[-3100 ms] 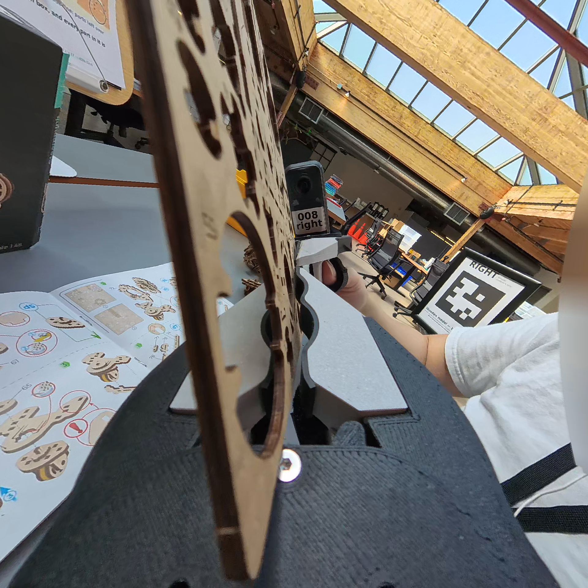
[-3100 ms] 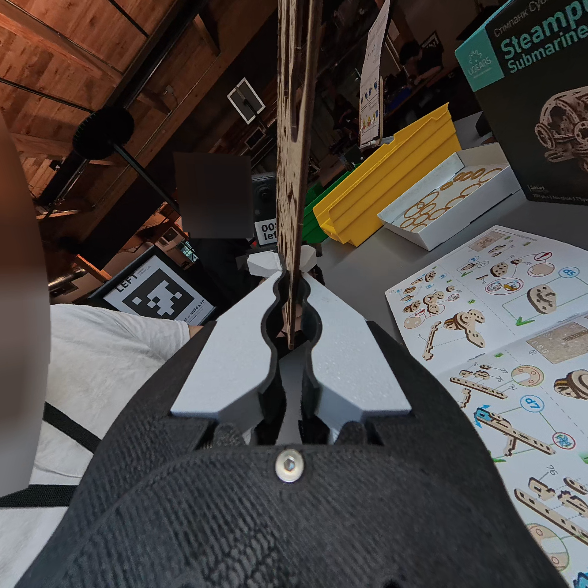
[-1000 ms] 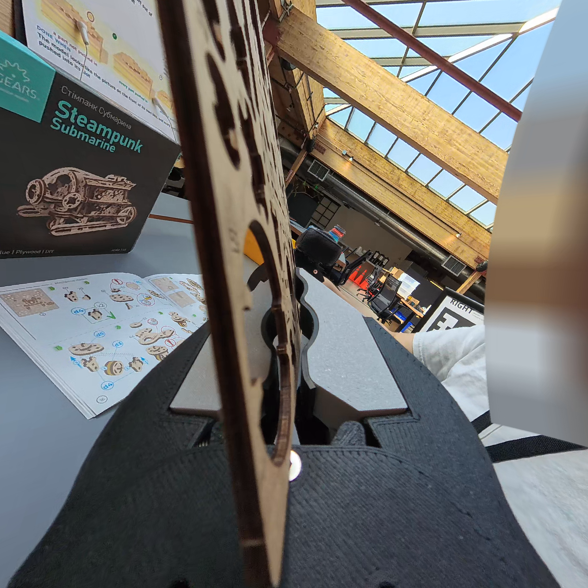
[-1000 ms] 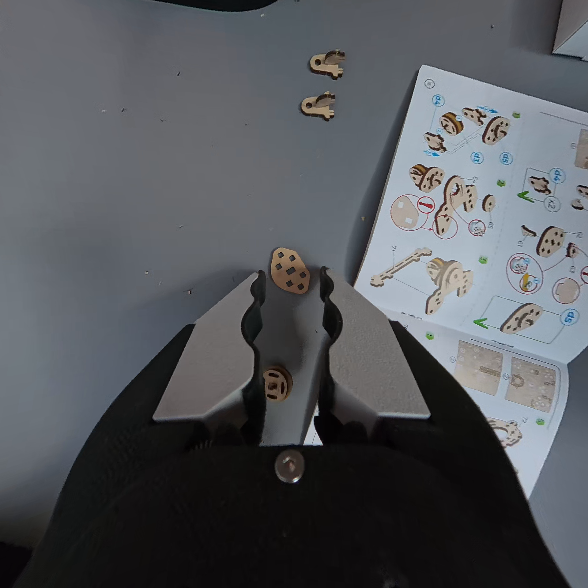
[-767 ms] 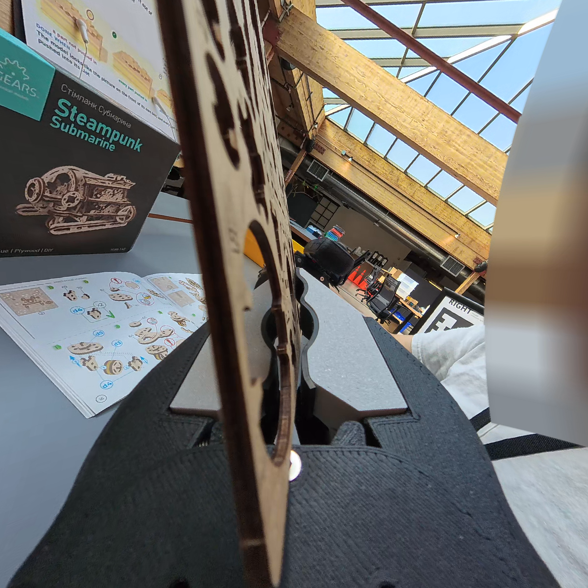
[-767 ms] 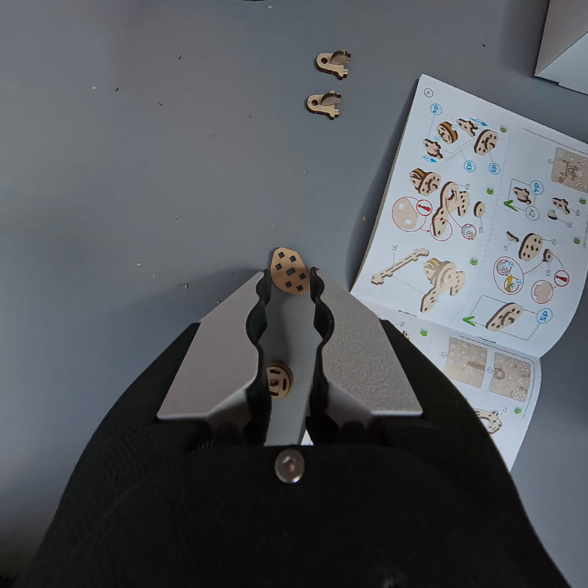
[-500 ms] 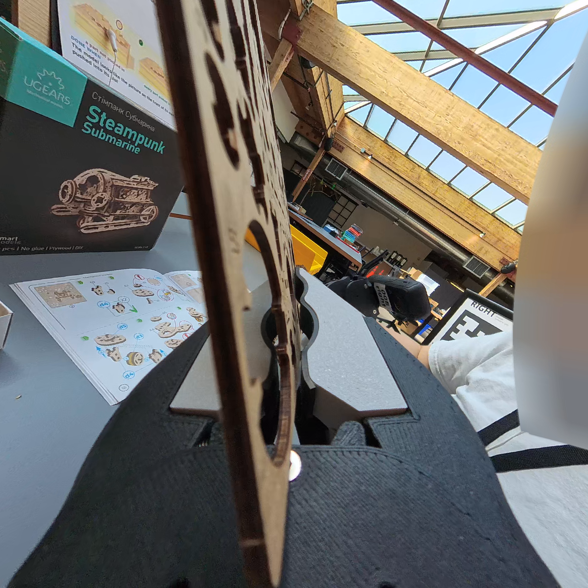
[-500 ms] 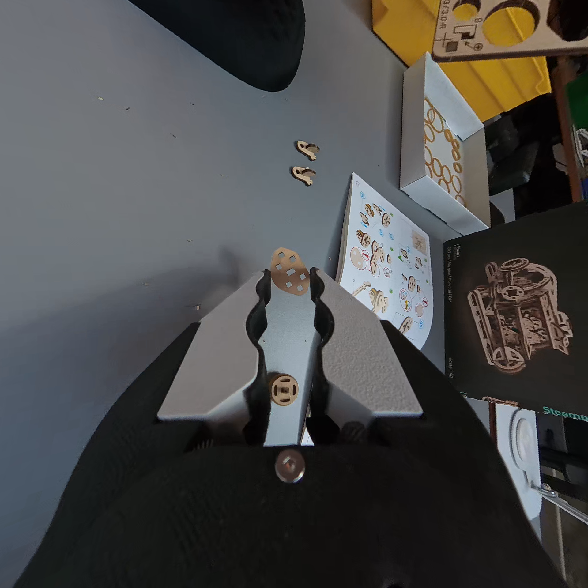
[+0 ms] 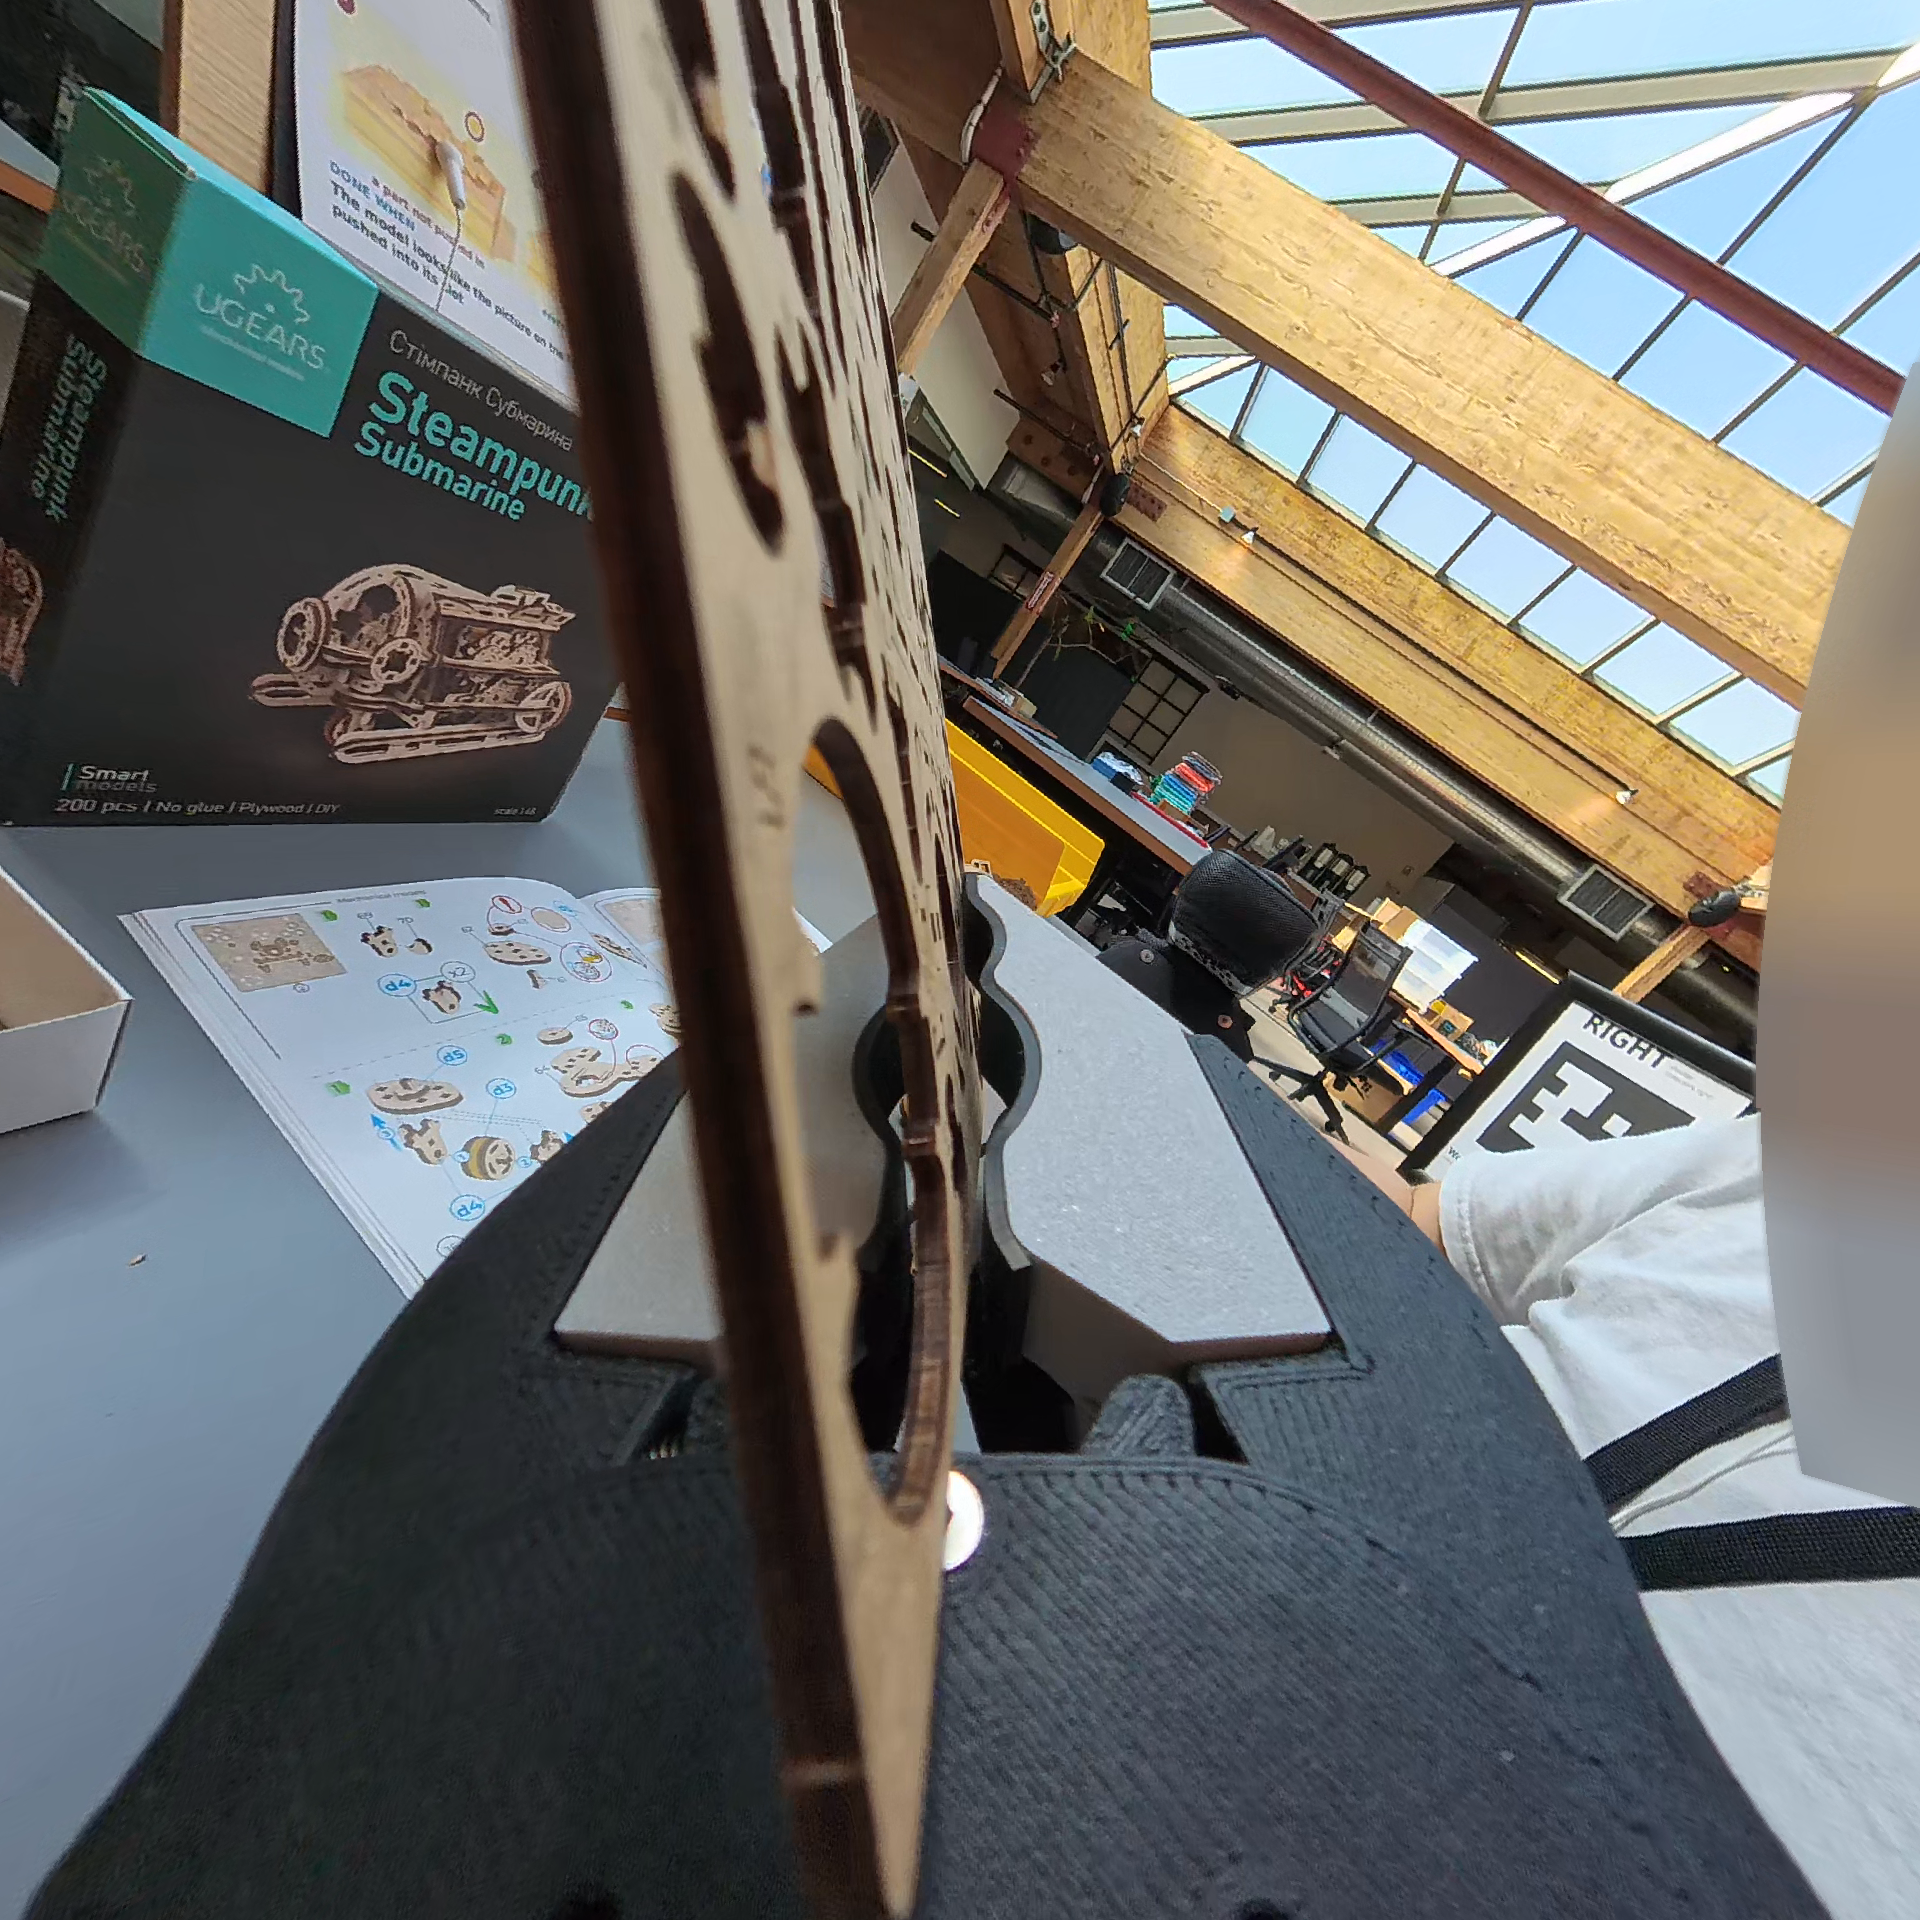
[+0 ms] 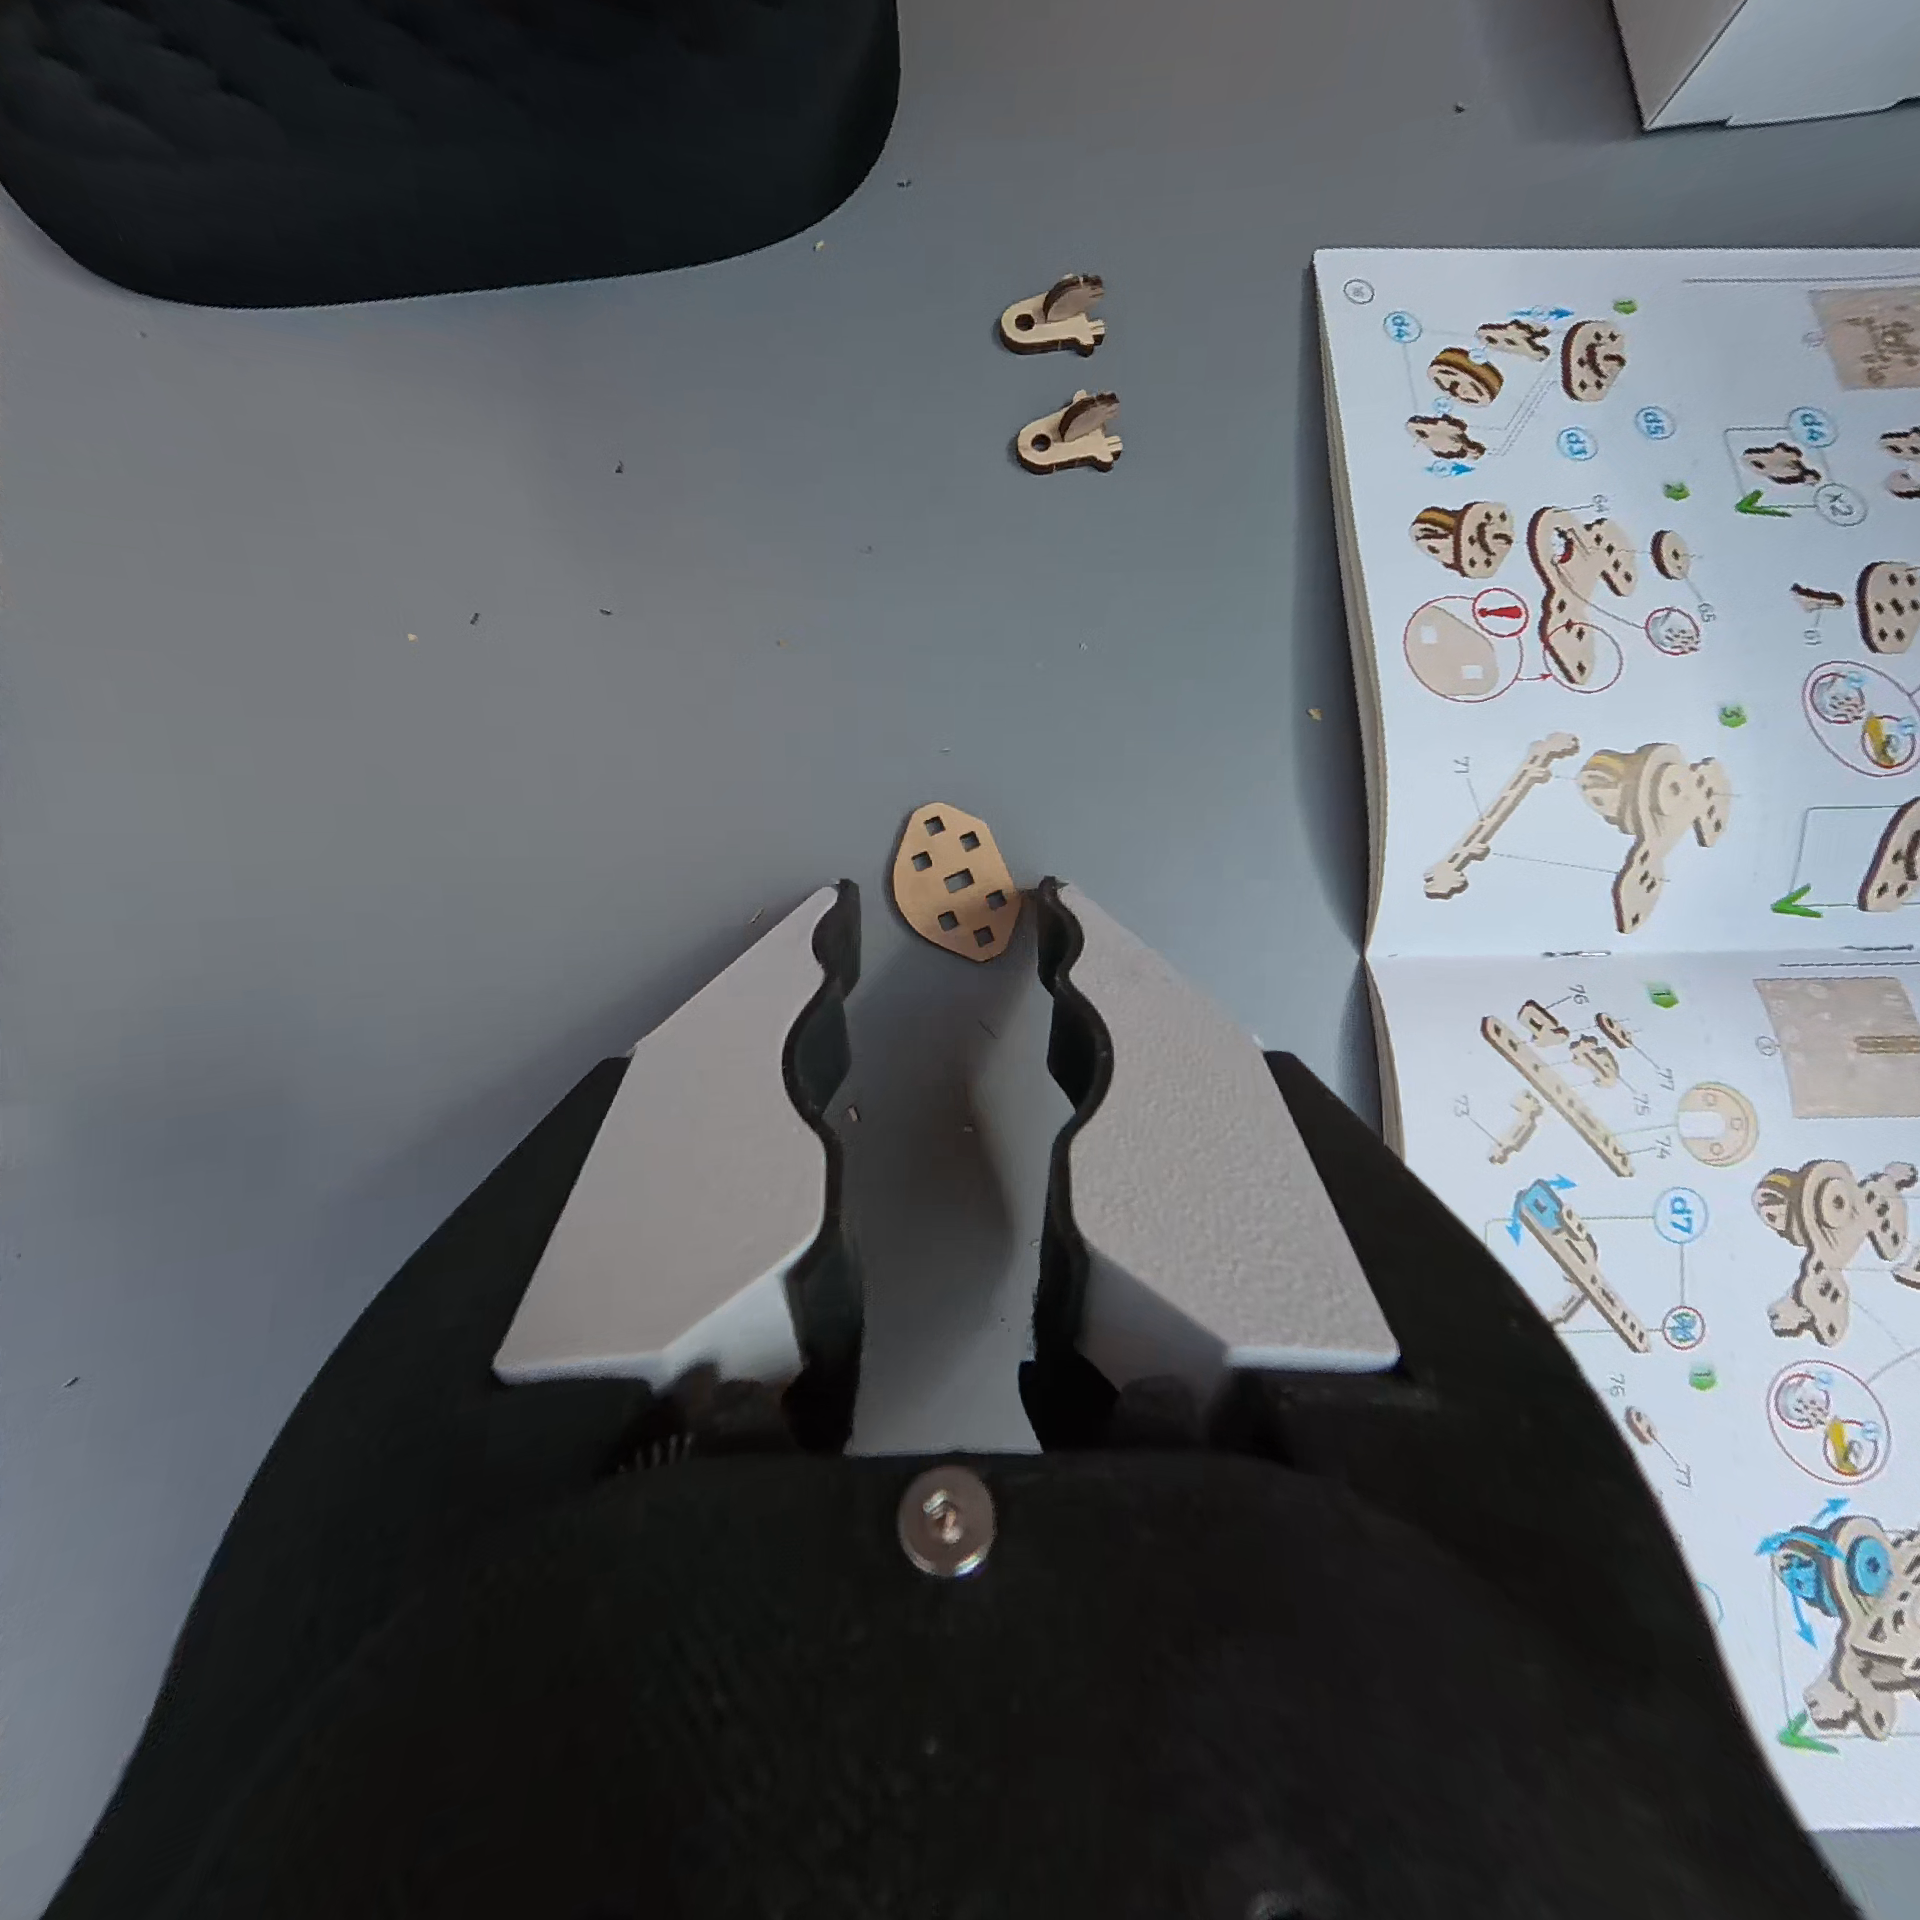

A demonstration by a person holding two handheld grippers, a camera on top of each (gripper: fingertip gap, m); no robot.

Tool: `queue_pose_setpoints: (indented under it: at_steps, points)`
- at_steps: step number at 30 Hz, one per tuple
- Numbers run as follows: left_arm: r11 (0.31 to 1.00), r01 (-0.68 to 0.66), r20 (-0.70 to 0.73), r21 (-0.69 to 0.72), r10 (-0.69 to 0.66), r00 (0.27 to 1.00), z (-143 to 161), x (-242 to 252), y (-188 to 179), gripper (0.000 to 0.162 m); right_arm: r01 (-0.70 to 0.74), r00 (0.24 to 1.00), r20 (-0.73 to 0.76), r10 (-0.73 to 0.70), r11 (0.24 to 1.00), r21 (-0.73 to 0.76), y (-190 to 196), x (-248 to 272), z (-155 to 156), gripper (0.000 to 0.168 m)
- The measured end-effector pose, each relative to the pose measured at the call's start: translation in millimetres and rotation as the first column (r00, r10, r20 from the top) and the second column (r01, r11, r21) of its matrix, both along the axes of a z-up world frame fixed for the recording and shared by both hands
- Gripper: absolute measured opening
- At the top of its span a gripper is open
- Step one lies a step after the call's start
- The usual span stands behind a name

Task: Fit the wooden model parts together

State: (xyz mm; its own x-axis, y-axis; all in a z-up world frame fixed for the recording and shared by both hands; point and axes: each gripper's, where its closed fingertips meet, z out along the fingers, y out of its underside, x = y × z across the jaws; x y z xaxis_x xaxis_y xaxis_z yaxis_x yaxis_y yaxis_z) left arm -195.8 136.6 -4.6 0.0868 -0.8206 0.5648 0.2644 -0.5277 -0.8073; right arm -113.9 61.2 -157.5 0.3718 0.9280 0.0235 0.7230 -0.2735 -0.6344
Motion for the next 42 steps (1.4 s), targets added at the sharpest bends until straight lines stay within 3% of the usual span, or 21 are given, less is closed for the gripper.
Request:
queue_pose_setpoints:
  at_steps: [6, 9, 12, 14, 19, 24, 29, 35, 42]
  points:
    - [1.0, 0.006, 0.001, -0.001, -0.006, 1.0, 0, 1, -1, 0.001, 0.01, 0.999, -0.041, -0.014, 0.994, -0.107, -8, 4, 0, 0.043]
    - [1.0, 0.01, -0.003, 0.002, -0.01, 1.0, 0, 1, -2, 0.001, -0.056, 0.998, -0.045, 0.049, 0.986, -0.158, -23, 1, 1, 0.028]
    - [1.0, 0.012, -0.002, 0.004, -0.012, 1.0, 1, 1, -3, 0.001, -0.134, 0.989, -0.082, 0.123, 0.98, -0.145, -34, -15, 0, 0.029]
    - [1.0, 0.019, 0.001, -0.001, -0.019, 1.0, 1, 2, -3, 0.001, -0.165, 0.985, -0.076, 0.152, 0.967, -0.194, -44, -23, 0, 0.013]
    - [1.0, 0.013, -0.001, 0.004, -0.013, 1.0, 1, 1, -3, 0.001, -0.219, 0.975, -0.056, 0.213, 0.962, -0.162, -54, -29, -1, 0.012]
    - [1.0, 0.012, 0.008, 0.006, -0.012, 1.0, 3, 0, -4, 0.001, -0.167, 0.985, -0.065, 0.161, 0.98, -0.112, -39, -18, 4, 0.018]
    - [1.0, 0.005, 0.011, 0.008, -0.005, 1.0, 4, -1, -3, 0.001, -0.06, 0.992, -0.113, 0.051, 0.995, -0.081, -25, -26, 8, 0.046]
    - [1.0, -0.024, -0.017, 0.002, 0.024, 1.0, -1, -2, 1, 0.001, -0.013, 1.0, -0.011, 0.014, 0.999, 0.044, -9, -18, 1, 0.045]
    - [0.999, -0.047, -0.136, 0.007, 0.048, 0.99, -19, 8, 3, 0.001, 0.086, 0.976, -0.206, -0.065, 0.992, 0.095, 13, -3, 39, 0.044]
